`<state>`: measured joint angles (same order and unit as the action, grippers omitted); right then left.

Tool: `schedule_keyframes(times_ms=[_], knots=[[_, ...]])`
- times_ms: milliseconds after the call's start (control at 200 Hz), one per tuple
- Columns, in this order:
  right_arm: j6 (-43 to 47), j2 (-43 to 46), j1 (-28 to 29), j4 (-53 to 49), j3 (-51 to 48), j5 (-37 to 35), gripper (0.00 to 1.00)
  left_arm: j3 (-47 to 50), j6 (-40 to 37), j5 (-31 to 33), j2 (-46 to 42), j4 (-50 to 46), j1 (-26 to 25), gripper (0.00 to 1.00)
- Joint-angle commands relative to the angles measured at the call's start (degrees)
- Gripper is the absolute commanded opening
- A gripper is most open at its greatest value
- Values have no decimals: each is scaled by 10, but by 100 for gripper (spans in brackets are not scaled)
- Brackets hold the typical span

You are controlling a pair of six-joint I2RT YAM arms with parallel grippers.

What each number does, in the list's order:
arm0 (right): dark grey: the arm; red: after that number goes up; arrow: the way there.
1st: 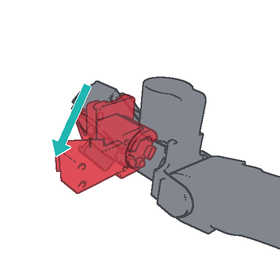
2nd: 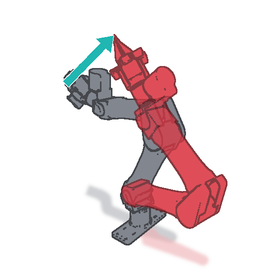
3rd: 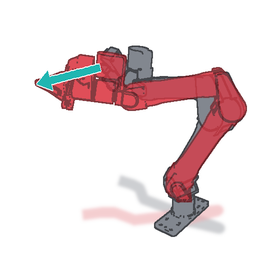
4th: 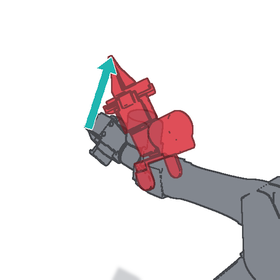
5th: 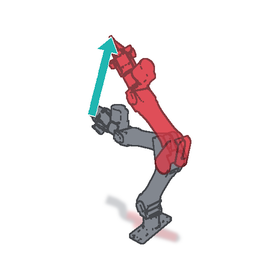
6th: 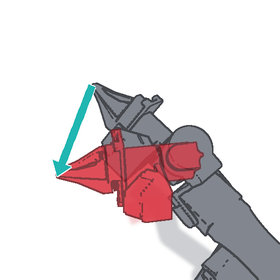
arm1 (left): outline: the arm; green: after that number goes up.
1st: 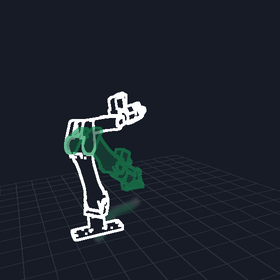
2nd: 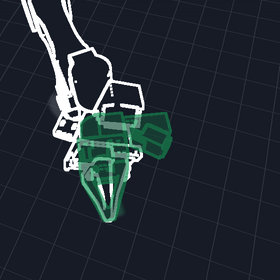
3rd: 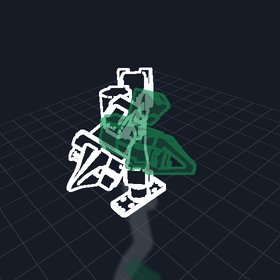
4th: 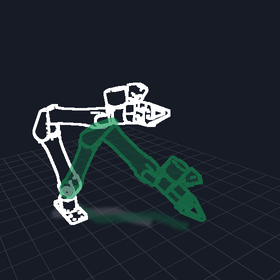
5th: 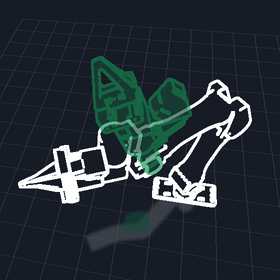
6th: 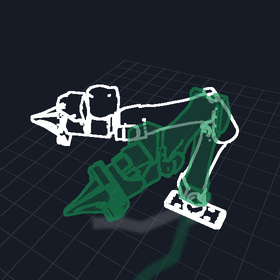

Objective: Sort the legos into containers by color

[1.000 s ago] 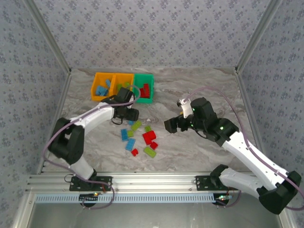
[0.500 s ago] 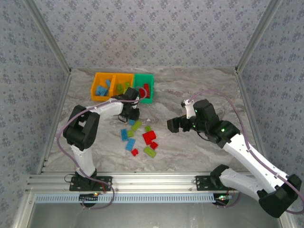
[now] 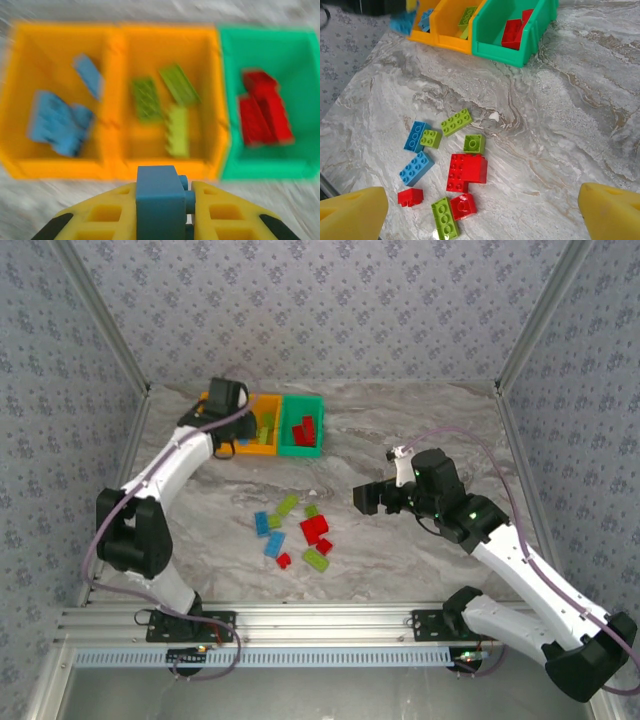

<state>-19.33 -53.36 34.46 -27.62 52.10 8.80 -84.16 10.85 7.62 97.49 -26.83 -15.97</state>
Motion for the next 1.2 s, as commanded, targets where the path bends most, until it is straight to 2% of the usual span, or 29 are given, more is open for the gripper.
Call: schedule_keyframes(times_ms=[0, 120, 240, 385, 440, 520, 700, 770, 865, 949, 1049, 1134, 1199], knots=[[-13, 12, -4, 8, 5, -5, 100, -73, -37, 75, 90, -24, 31, 15], [-14, 14, -7, -3, 9, -2, 100, -149, -47, 78, 165, -23, 56, 15], [-13, 18, -7, -20, 16, 2, 100, -212, -53, 78, 223, -27, 73, 19], [-15, 25, -7, -14, -2, -8, 100, -244, -68, 77, 250, -26, 80, 41], [-17, 23, -8, -3, -14, -16, 100, -234, -65, 74, 240, -22, 80, 49], [-24, 13, -10, 16, -26, -17, 100, -192, -50, 60, 205, 4, 79, 55], [-31, -31, -7, 46, -30, -14, 100, -42, 12, -17, 50, 61, 61, 53], [-36, -58, -2, 58, -30, -23, 100, 42, 21, -27, -32, 101, 28, 52], [-41, -114, 14, 82, -23, -12, 100, 128, 0, -8, -125, 119, -50, 52], [-51, -178, 37, 90, 1, -16, 100, 186, -13, 17, -193, 104, -118, 52], [-67, -260, 73, 85, 38, -48, 94, 245, -24, 34, -278, 74, -190, 51], [-71, -325, 100, 79, 64, -64, 89, 277, -45, 59, -353, 32, -252, 52], [-74, -370, 117, 71, 86, -61, 87, 284, -62, 50, -404, -15, -286, 52]])
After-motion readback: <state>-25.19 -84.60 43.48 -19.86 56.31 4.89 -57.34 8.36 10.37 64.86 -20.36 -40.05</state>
